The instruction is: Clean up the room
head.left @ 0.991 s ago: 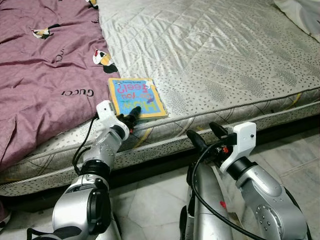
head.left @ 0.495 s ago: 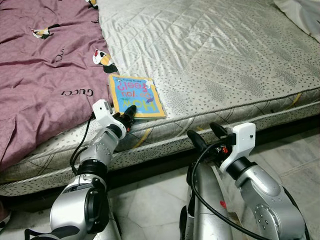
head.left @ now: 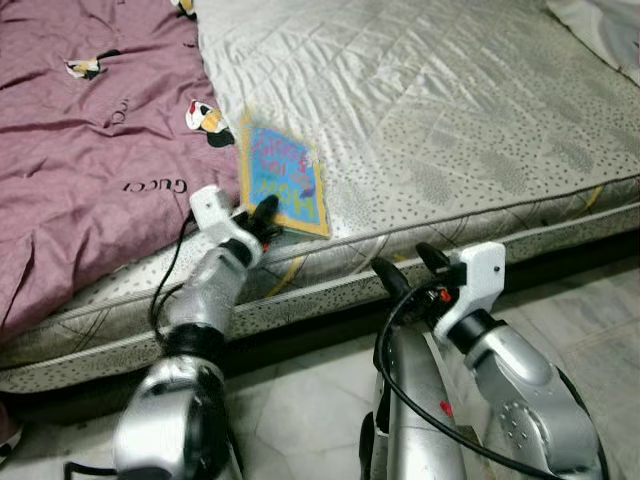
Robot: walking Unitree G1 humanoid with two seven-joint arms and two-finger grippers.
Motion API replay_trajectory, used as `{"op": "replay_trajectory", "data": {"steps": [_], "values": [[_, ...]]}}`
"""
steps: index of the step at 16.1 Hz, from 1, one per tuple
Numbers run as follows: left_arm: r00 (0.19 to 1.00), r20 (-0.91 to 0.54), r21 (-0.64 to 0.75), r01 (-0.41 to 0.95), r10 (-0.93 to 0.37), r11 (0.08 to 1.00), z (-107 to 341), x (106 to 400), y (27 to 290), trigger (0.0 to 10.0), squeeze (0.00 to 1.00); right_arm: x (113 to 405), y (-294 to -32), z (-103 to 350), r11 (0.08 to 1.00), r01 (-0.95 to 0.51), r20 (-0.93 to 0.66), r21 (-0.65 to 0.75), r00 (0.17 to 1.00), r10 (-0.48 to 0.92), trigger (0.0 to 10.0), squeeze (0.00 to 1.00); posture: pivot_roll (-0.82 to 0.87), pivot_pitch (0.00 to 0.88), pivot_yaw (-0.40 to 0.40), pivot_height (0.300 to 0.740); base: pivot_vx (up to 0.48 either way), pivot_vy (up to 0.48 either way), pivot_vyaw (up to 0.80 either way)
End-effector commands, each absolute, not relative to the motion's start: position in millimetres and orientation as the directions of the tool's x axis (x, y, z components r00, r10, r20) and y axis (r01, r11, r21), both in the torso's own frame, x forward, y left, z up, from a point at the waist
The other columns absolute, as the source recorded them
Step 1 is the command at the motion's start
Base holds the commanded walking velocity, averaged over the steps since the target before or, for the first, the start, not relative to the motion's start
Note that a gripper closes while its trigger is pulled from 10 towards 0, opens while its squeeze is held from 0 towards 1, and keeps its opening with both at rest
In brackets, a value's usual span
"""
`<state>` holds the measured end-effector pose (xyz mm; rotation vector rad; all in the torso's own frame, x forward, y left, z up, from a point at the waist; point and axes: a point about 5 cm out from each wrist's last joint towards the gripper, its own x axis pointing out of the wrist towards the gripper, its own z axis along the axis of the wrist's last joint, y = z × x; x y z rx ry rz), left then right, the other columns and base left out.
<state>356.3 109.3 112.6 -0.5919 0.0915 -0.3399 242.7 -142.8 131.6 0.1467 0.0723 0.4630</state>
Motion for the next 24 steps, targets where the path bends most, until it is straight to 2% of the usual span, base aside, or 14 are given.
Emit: {"op": "replay_trajectory", "data": {"steps": [1,2,5,6,9,11,12,13,16,20,21,24], "values": [[0.939,0.101,-0.482,0.335,-0.328,0.809,132,358,109,0.0,0.0,244,-139,130,0.882,-0.445,-0.029,0.157,0.89,0.455,10.0,0.0,-0.08,0.053,-0.017,0.48,0.0,0.0,0.0],[0.934,0.158,-0.385,0.358,-0.321,0.851,143,354,110,0.0,0.0,246,-135,127,0.883,-0.44,-0.023,0.163,0.893,0.449,10.0,0.0,-0.06,0.038,-0.006,0.48,0.0,0.0,0.0],[0.924,0.216,-0.267,0.367,-0.315,0.891,154,344,116,0.0,0.0,252,-133,128,0.901,-0.404,0.008,0.16,0.913,0.408,10.0,0.0,-0.04,0.024,0.013,0.48,0.0,0.0,0.0],[0.911,0.233,-0.199,0.388,-0.341,0.9,154,326,119,0.0,0.0,258,-137,130,0.925,-0.343,0.034,0.163,0.939,0.342,10.0,0.0,-0.03,0.017,0.026,0.48,0.0,0.0,0.0],[0.921,0.257,-0.047,0.314,-0.292,0.948,156,294,136,0.0,0.0,262,-157,130,0.977,-0.152,0.045,0.151,0.988,0.147,10.0,0.0,-0.01,0.021,0.026,0.48,0.0,0.0,0.0],[0.932,0.267,0.02,0.248,-0.244,0.969,158,283,141,0.0,0.0,264,-160,127,0.982,-0.106,0.038,0.158,0.994,0.101,10.0,0.0,0.01,0.017,0.026,0.48,0.0,0.0,0.0],[0.946,0.24,0.101,0.199,-0.218,0.975,156,274,139,6.7,0.0,267,-159,129,0.98,-0.104,0.055,0.168,0.994,0.096,10.0,0.0,0.03,0.014,0.025,0.48,0.0,0.0,0.0],[0.949,0.236,0.113,0.186,-0.208,0.976,156,272,139,10.0,0.0,268,-159,132,0.979,-0.1,0.07,0.176,0.994,0.089,10.0,0.0,0.04,0.018,0.025,0.48,0.0,0.0,0.0],[0.952,0.21,0.168,0.188,-0.221,0.968,150,261,138,10.0,0.0,275,-165,135,0.985,-0.026,0.097,0.171,0.995,0.009,10.0,0.0,0.05,0.017,0.028,0.508,0.0,0.0,0.0],[0.952,0.21,0.168,0.188,-0.221,0.968,150,261,138,10.0,0.0,275,-165,135,0.985,-0.026,0.097,0.171,0.995,0.009,10.0,0.0,0.05,0.017,0.028,0.508,0.0,0.0,0.0],[0.969,0.156,0.097,0.177,-0.191,0.979,141,257,144,10.0,0.0,276,-168,132,0.983,-0.015,0.08,0.185,0.997,0.001,10.0,0.0,0.04,0.009,0.026,0.522,0.0,0.0,0.0],[0.977,0.114,0.146,0.165,-0.182,0.976,135,254,140,10.0,0.0,274,-170,128,0.981,0.006,0.068,0.196,0.997,-0.02,10.0,0.0,0.03,0.003,0.029,0.556,0.0,0.0,0.0]]}}
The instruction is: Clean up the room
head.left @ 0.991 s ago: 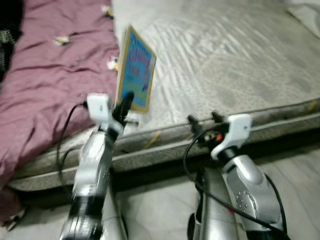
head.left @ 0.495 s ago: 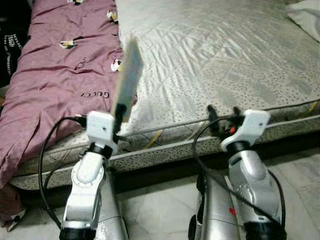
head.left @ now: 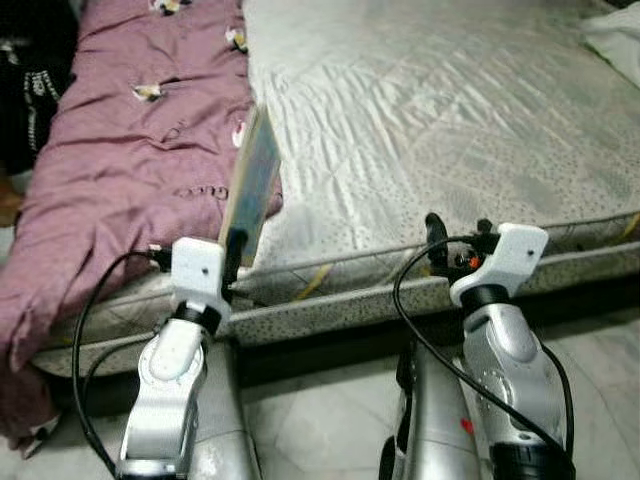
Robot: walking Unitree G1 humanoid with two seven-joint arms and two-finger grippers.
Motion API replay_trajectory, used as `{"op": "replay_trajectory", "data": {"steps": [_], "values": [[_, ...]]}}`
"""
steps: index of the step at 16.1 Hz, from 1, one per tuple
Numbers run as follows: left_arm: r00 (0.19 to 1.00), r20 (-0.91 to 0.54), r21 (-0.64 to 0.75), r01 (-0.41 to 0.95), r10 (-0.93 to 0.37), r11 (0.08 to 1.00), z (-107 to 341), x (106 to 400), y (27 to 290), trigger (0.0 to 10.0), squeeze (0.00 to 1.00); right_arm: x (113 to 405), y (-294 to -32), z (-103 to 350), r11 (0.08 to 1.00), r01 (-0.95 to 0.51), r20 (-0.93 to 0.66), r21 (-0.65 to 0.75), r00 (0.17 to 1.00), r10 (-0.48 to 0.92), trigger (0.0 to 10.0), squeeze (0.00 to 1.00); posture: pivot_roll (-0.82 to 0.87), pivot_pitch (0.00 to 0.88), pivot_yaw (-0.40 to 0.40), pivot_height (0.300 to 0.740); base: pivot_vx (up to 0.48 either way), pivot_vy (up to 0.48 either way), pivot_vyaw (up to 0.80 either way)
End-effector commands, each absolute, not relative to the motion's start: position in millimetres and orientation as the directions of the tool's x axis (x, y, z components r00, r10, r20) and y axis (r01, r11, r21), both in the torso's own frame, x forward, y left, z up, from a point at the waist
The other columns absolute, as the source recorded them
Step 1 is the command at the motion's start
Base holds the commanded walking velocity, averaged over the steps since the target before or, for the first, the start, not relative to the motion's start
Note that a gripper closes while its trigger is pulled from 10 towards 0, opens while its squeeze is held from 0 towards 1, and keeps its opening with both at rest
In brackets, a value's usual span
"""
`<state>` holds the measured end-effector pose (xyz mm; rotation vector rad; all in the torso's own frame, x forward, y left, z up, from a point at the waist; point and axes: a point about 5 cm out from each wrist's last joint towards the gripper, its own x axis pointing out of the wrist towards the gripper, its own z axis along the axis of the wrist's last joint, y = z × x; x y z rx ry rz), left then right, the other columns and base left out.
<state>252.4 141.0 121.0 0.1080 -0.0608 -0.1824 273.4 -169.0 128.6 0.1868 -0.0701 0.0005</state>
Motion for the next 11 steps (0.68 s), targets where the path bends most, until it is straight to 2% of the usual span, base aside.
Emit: {"op": "replay_trajectory", "data": {"steps": [1,11], "values": [[0.978,0.094,0.111,0.175,-0.185,0.978,132,255,140,10.0,0.0,273,-171,127,0.981,0.013,0.069,0.195,0.997,-0.026,10.0,0.0,0.03,0.0,0.031,0.57,0.0,0.0,0.0],[0.97,0.128,0.101,0.195,-0.207,0.976,137,267,141,10.0,0.0,281,-180,137,0.984,0.043,0.094,0.171,0.994,-0.059,10.0,0.0,0.01,0.0,0.023,0.68,0.0,0.0,0.0]]}}
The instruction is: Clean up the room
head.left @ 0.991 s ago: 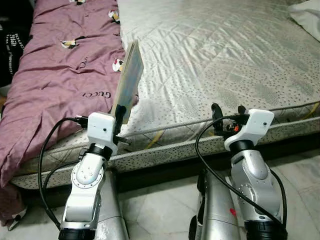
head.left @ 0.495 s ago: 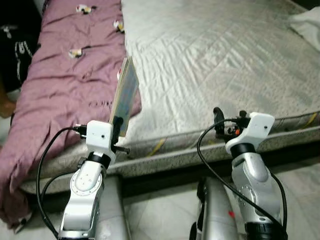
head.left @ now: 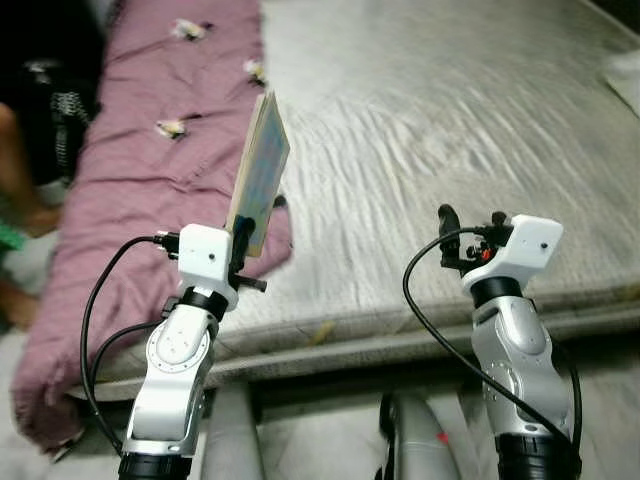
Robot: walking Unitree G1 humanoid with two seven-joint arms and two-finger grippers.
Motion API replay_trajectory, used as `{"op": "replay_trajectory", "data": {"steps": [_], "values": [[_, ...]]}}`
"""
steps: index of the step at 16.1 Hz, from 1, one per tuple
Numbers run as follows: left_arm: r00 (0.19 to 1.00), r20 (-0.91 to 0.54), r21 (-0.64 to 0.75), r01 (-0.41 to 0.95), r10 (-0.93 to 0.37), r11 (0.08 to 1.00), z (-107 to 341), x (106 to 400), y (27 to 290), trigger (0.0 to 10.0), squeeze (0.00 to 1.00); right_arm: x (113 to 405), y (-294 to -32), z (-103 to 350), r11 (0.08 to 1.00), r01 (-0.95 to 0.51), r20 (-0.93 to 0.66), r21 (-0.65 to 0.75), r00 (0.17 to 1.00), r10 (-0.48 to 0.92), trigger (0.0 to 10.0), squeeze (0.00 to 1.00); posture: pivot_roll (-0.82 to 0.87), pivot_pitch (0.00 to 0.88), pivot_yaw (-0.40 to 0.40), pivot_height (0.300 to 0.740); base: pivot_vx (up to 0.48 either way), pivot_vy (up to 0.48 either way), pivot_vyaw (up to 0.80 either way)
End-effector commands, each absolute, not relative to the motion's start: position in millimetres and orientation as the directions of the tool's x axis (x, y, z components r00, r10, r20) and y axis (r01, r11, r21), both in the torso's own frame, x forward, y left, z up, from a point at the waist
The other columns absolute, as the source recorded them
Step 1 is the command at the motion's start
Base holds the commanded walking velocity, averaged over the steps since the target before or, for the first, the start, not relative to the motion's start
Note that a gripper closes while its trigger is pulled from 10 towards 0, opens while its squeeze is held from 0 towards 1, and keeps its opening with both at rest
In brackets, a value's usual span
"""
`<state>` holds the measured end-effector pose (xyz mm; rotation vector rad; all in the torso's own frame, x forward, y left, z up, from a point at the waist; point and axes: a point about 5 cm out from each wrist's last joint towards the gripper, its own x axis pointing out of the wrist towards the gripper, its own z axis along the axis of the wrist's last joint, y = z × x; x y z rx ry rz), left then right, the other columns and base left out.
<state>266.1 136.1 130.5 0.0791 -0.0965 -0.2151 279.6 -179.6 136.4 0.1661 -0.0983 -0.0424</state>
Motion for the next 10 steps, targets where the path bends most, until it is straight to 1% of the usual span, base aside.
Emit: {"op": "replay_trajectory", "data": {"steps": [1,3,4,5,10], "values": [[0.971,0.12,0.091,0.198,-0.208,0.976,135.2,266.5,141.5,10.0,0.0,281.9,-181.6,138.4,0.985,0.047,0.1,0.166,0.993,-0.065,10.0,0.0,0.01,0.0,0.024,0.694,0.0,0.0,0.0],[0.972,0.123,0.093,0.19,-0.201,0.977,132.4,263.6,139.6,10.0,0.0,281.5,-182.7,138.5,0.986,0.052,0.1,0.161,0.993,-0.069,10.0,0.0,0.0,0.0,0.028,0.713,0.0,0.0,0.0],[0.976,0.094,0.054,0.192,-0.196,0.98,131.6,262.7,135.7,10.0,0.0,281.2,-183.9,138.1,0.986,0.056,0.099,0.158,0.992,-0.072,10.0,0.0,0.0,0.0,0.028,0.727,0.0,0.0,0.0],[0.971,0.094,0.062,0.217,-0.222,0.974,133.1,262.2,132.6,10.0,0.0,280.4,-184.2,137.5,0.986,0.059,0.097,0.156,0.992,-0.075,10.0,0.0,0.01,0.0,0.028,0.74,0.0,0.0,0.0],[0.971,0.073,0.074,0.224,-0.229,0.972,127.5,260.7,134.6,10.0,0.0,276.8,-186.0,134.4,0.985,0.08,0.087,0.15,0.992,-0.094,10.0,0.0,0.0,0.0,0.033,0.74,0.0,0.0,0.0]]}}
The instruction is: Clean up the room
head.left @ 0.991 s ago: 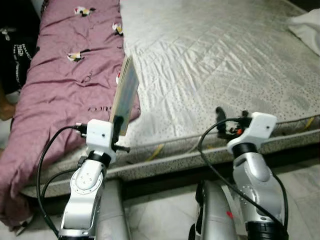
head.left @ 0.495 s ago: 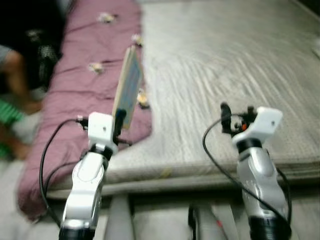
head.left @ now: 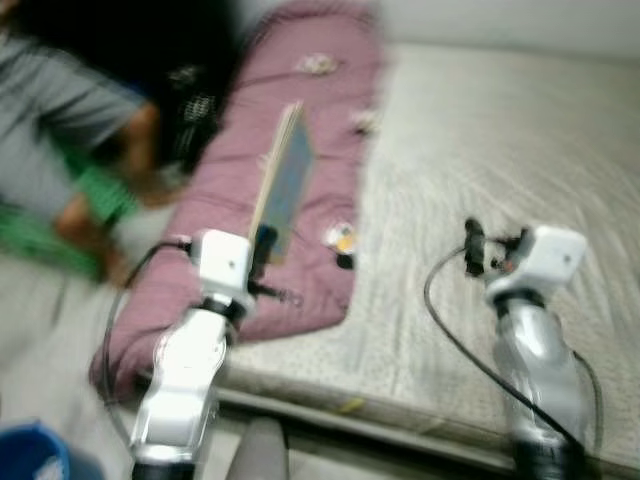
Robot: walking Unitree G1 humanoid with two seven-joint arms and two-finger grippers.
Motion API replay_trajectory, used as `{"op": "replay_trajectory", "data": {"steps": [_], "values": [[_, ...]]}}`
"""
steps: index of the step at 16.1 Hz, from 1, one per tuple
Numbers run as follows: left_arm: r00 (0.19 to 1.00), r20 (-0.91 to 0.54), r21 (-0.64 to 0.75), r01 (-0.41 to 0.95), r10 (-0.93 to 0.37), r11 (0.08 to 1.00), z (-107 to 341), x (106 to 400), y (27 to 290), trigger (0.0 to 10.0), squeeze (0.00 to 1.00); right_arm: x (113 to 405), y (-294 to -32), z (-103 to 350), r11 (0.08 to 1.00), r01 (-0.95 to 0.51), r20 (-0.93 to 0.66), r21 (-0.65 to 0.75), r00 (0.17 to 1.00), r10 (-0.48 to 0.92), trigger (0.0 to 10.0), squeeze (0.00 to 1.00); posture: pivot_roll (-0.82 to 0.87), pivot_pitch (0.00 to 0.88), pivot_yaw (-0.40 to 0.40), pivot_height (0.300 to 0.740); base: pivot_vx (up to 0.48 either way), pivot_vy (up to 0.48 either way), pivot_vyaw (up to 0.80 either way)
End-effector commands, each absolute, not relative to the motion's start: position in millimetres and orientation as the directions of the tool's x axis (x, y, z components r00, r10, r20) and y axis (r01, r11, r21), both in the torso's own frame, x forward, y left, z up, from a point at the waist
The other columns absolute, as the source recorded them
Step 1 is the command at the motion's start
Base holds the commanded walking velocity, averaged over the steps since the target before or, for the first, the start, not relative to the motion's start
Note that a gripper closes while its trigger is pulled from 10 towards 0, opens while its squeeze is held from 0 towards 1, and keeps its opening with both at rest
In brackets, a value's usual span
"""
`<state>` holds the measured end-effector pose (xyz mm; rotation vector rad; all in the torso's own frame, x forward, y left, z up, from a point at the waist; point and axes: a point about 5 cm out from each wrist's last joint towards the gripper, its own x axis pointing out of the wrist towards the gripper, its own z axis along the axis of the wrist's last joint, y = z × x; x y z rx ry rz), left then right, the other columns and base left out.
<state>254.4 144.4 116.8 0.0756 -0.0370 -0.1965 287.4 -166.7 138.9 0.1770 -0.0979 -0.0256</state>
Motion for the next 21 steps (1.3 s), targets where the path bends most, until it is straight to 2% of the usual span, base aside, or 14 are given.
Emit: {"op": "replay_trajectory", "data": {"steps": [1,11,21], "values": [[0.971,0.069,0.063,0.224,-0.228,0.973,128,261,134,10.0,0.0,276,-187,133,0.985,0.086,0.081,0.147,0.992,-0.098,10.0,0.0,0.0,0.0,0.033,0.74,0.0,0.0,0.0],[0.972,0.033,0.073,0.23,-0.233,0.97,120,256,133,10.0,0.0,272,-184,122,0.99,0.086,0.036,0.113,0.995,-0.091,10.0,0.0,0.0,0.0,0.024,0.74,0.0,0.0,0.0],[0.972,0.039,0.07,0.23,-0.233,0.971,122,260,132,10.0,0.0,275,-179,120,0.989,0.058,0.03,0.133,0.998,-0.062,10.0,0.0,0.0,0.0,0.028,0.74,0.0,-0.286,0.0]]}}
